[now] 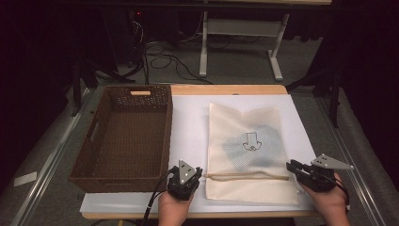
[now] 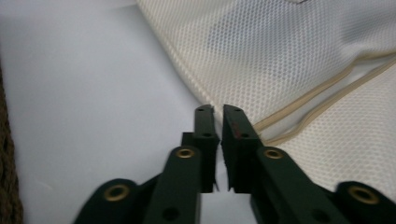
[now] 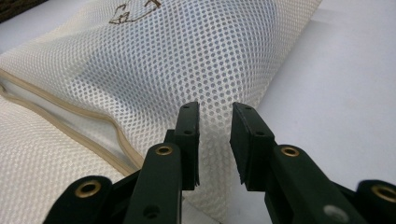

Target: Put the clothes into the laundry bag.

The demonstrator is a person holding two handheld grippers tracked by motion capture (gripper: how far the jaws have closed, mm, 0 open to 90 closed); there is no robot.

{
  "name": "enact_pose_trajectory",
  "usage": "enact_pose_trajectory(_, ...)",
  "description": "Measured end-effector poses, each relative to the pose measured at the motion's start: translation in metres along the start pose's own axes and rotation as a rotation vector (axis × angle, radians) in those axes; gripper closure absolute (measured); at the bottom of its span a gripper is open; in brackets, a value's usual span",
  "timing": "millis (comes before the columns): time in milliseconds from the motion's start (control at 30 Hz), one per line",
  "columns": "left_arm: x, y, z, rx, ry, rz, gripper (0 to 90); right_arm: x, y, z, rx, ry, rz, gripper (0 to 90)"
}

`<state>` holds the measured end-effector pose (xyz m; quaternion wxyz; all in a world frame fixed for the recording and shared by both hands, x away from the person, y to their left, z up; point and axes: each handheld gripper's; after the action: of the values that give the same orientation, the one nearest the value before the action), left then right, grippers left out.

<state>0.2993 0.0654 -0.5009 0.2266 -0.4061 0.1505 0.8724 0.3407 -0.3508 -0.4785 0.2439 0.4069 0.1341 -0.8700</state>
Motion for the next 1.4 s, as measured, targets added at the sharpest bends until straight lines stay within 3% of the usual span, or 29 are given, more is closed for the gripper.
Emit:
enact_pose_trajectory(67,0.005,0.005,-0.006,0.006,-0.045,-0.023,89.8,0.0,-0.001,-0.001,-0.003,0.004,0.001,74.1)
enact_pose_trajectory(167,0.011,0.012,-0.014,-0.042,-0.1,-0.074,89.8,-0.001,-0.003,0.0,-0.004,0.004,0.003,74.2)
enact_pose_trajectory(233,0.014,0.013,-0.018,-0.037,-0.118,-0.071,89.8,-0.001,-0.003,-0.001,-0.006,0.005,0.002,74.5)
enact_pose_trajectory(667,0.004,0.015,-0.026,-0.033,-0.037,-0.07,85.4,-0.003,-0.005,-0.004,-0.013,0.005,0.017,74.9)
enact_pose_trajectory(900,0.002,0.019,-0.021,0.005,0.014,-0.075,80.7,-0.003,-0.007,-0.005,-0.013,-0.002,0.022,74.9)
enact_pose_trajectory(1067,0.001,0.021,-0.021,0.015,0.015,-0.079,74.9,-0.003,-0.007,-0.005,-0.013,-0.003,0.021,74.9)
enact_pose_trajectory(1200,0.001,0.016,-0.015,0.023,0.018,-0.043,68.6,-0.003,-0.007,-0.004,-0.014,-0.001,0.023,74.9)
enact_pose_trajectory(1400,0.009,0.018,-0.019,0.042,-0.063,-0.025,55.9,-0.003,-0.007,-0.004,-0.018,0.005,0.025,75.0)
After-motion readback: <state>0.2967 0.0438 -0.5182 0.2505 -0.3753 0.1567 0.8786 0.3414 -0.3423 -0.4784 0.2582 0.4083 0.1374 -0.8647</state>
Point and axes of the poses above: each handheld gripper's, and its own axes: z roughly backward along the jaws, x roughly out of its underside, y roughly to its right, and after that the axes turned 4 degrees about -y, right-handed
